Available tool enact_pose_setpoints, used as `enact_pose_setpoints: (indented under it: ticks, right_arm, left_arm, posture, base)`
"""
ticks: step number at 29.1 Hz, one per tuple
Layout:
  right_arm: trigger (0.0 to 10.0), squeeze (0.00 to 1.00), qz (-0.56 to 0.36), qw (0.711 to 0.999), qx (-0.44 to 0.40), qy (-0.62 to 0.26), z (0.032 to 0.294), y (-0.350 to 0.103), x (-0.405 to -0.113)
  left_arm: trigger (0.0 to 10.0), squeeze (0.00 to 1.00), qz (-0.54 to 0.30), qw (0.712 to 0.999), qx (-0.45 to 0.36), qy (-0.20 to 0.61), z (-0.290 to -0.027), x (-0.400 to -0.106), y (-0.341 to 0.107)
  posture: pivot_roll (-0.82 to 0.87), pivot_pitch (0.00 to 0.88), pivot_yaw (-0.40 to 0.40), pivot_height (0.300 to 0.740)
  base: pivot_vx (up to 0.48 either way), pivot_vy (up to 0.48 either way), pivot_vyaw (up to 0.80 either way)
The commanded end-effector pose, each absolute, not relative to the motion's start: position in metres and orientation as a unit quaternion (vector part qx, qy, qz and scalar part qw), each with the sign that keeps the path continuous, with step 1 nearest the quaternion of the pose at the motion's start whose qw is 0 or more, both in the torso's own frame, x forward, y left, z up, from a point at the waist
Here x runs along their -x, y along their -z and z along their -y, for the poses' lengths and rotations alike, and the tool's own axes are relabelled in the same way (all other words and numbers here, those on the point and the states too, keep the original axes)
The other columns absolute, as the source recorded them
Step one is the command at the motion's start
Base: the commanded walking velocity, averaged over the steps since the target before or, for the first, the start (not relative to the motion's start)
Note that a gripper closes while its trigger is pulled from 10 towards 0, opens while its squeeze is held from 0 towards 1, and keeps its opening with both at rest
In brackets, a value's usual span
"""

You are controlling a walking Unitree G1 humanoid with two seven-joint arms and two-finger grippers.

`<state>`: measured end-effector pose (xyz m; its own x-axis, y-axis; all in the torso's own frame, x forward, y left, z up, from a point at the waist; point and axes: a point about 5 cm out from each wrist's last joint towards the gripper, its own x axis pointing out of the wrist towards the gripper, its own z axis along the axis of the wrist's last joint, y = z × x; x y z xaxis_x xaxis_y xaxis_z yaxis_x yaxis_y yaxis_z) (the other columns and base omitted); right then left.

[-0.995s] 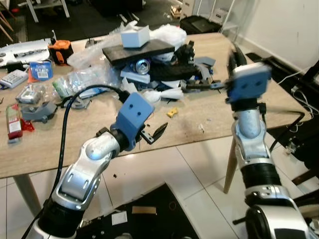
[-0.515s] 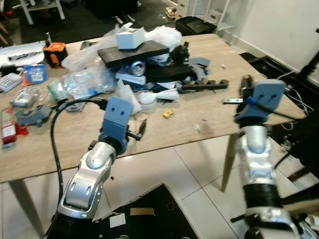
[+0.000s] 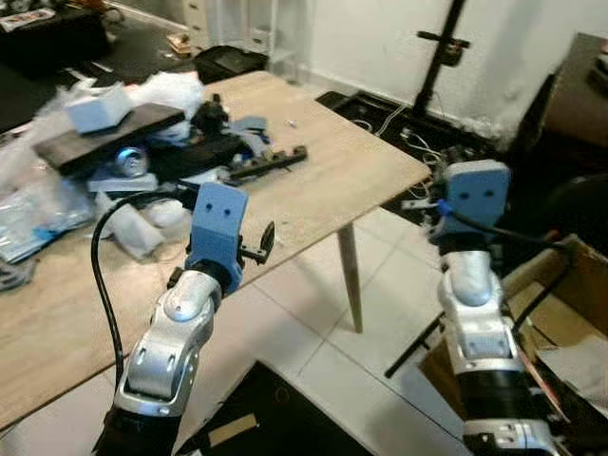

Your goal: Picking trash to rubbish bin

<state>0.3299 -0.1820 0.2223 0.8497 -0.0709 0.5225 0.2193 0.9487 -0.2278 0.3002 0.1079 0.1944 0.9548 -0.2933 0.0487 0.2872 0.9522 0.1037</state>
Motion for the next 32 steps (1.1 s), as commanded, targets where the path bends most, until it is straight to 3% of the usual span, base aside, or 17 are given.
enact_pose_setpoints:
  ticks: [1,15,22,24,25,29,32]
  right_arm:
    - [10.0,0.00,0.269,0.949,0.143,0.078,0.182,-0.226,-0.327]
    - [10.0,0.00,0.262,0.950,0.154,0.074,0.179,-0.226,-0.324]
    - [10.0,0.00,0.243,0.963,0.092,0.075,0.180,-0.222,-0.326]
    - [10.0,0.00,0.208,0.974,-0.041,0.075,0.184,-0.212,-0.330]
    - [10.0,0.00,0.183,0.962,-0.194,0.051,0.183,-0.205,-0.334]
    - [10.0,0.00,0.173,0.942,-0.287,0.012,0.178,-0.205,-0.336]
    - [10.0,0.00,0.164,0.887,-0.410,-0.131,0.156,-0.214,-0.333]
  left_arm:
    - [10.0,0.00,0.027,0.988,-0.041,0.145,-0.107,-0.299,-0.193]
    - [10.0,0.00,0.033,0.988,-0.046,0.143,-0.109,-0.299,-0.196]
    - [10.0,0.00,0.032,0.988,-0.043,0.145,-0.109,-0.299,-0.196]
    - [10.0,0.00,0.033,0.988,-0.043,0.143,-0.110,-0.299,-0.196]
    - [10.0,0.00,0.035,0.989,-0.043,0.139,-0.110,-0.300,-0.197]
    - [10.0,0.00,0.036,0.989,-0.043,0.137,-0.111,-0.300,-0.197]
    - [10.0,0.00,0.036,0.989,-0.043,0.136,-0.112,-0.300,-0.197]
  posture:
    - [0.21,0.097,0.006,0.740]
    - [0.21,0.103,-0.004,0.740]
    - [0.21,0.103,-0.003,0.740]
    - [0.21,0.103,-0.003,0.740]
    - [0.21,0.104,-0.007,0.740]
    - [0.21,0.104,-0.007,0.740]
    - [0.21,0.103,-0.008,0.740]
  base:
    - [0.000,0.000,-0.80]
    - [0.000,0.000,-0.80]
    - [0.000,0.000,-0.57]
    - [0.000,0.000,0.00]
    - [0.000,0.000,0.00]
    - [0.000,0.000,0.00]
    - [0.000,0.000,0.00]
